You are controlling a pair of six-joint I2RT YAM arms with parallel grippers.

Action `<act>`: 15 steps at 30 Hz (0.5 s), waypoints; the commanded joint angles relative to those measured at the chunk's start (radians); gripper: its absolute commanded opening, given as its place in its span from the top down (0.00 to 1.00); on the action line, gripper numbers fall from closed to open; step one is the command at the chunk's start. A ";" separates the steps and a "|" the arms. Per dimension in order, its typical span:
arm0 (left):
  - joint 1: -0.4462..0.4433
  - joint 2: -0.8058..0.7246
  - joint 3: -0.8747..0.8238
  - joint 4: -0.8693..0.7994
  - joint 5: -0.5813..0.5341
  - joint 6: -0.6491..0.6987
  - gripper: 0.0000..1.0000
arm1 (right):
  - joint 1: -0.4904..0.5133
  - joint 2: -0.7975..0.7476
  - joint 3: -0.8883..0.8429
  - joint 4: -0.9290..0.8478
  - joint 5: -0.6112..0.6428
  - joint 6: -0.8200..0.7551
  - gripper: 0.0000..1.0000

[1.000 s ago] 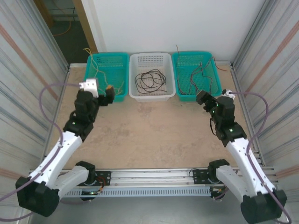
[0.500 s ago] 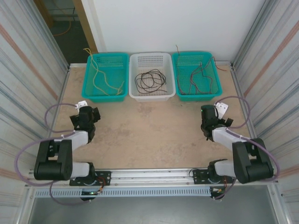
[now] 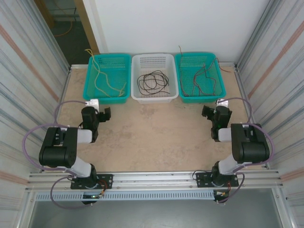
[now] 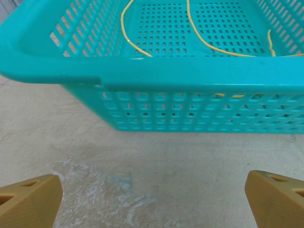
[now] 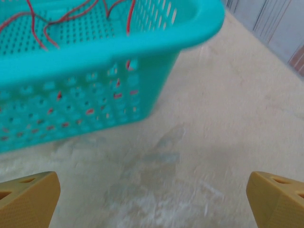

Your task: Untangle the cables

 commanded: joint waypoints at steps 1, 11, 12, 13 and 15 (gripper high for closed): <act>-0.007 -0.012 0.009 0.043 0.005 0.038 0.01 | 0.001 -0.004 0.020 0.001 -0.062 0.006 0.01; -0.019 -0.012 0.009 0.042 0.006 0.054 0.01 | 0.007 -0.005 0.016 0.011 -0.058 -0.002 0.01; -0.019 -0.012 0.009 0.041 0.006 0.054 0.01 | 0.007 -0.005 0.016 0.009 -0.060 -0.002 0.01; -0.020 -0.010 0.009 0.042 0.006 0.054 0.01 | 0.007 -0.004 0.017 0.009 -0.060 -0.002 0.01; -0.020 -0.010 0.010 0.041 0.007 0.054 0.01 | 0.007 -0.003 0.018 0.008 -0.060 -0.002 0.01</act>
